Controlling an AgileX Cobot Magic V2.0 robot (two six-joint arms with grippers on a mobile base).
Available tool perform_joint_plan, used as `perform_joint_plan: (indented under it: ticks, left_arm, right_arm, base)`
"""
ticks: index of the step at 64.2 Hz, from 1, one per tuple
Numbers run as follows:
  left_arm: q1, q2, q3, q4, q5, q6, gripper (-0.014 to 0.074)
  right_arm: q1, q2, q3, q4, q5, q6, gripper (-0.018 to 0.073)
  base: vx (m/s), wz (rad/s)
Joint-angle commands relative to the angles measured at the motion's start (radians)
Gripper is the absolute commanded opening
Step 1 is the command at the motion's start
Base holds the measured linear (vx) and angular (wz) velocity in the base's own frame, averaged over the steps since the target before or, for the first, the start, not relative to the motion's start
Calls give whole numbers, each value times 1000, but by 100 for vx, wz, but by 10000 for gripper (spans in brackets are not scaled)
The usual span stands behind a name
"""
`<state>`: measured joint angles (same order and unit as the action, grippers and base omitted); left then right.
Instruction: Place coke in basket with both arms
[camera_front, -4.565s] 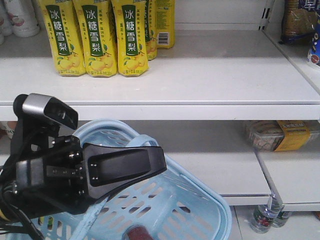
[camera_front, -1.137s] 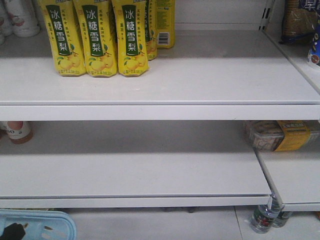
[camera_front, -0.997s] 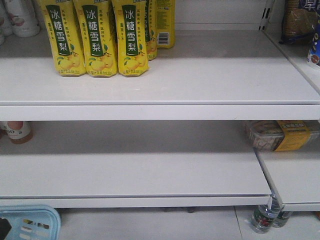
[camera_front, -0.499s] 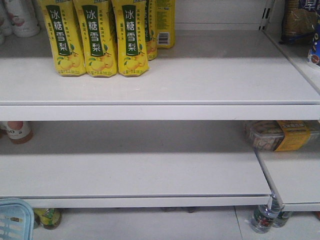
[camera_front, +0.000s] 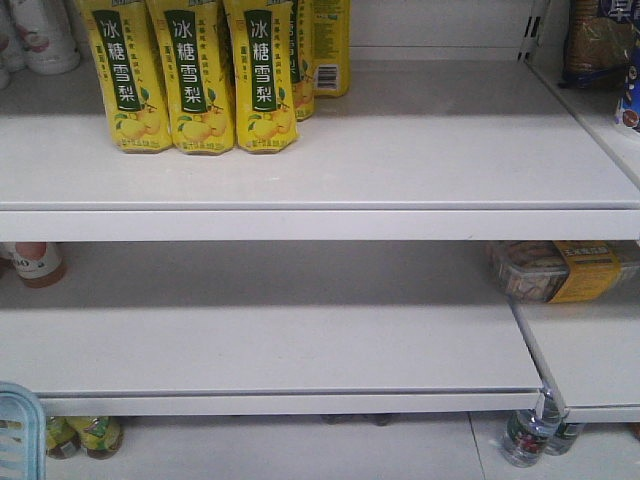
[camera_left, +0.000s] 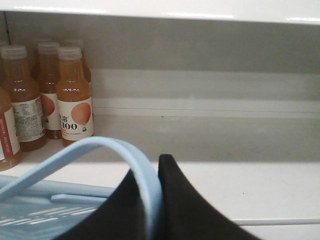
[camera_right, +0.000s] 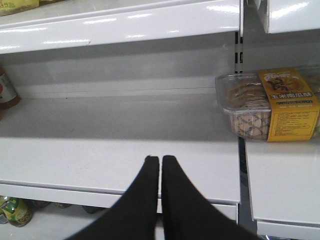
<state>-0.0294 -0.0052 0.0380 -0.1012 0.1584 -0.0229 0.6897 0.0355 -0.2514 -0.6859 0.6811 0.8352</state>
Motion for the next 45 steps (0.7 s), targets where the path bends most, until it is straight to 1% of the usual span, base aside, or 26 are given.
perform_joint_plan:
  ticks: [1, 8, 14, 15, 45]
  left_arm:
    - [2, -22, -28, 37, -150, 17, -6]
    - [2, -22, -28, 54, -151, -25, -6]
    - [2, -22, -28, 93, -151, -59, -6]
    - [2, -22, -28, 101, -151, -61, -6]
    - [2, -22, -29, 101, -149, -65, -6]
  right_arm:
    - [-1, 11, -27, -38, -58, -3, -2]
    - [-1, 11, -27, -38, -58, -3, -2]
    - [-1, 11, -27, -38, -58, -3, -2]
    - [-1, 11, -27, -38, -58, -3, -2]
    - [-1, 11, -27, -38, -58, -3, -2]
  base:
    - [0, 0]
    - [0, 0]
    - [0, 0]
    - [0, 0]
    - [0, 0]
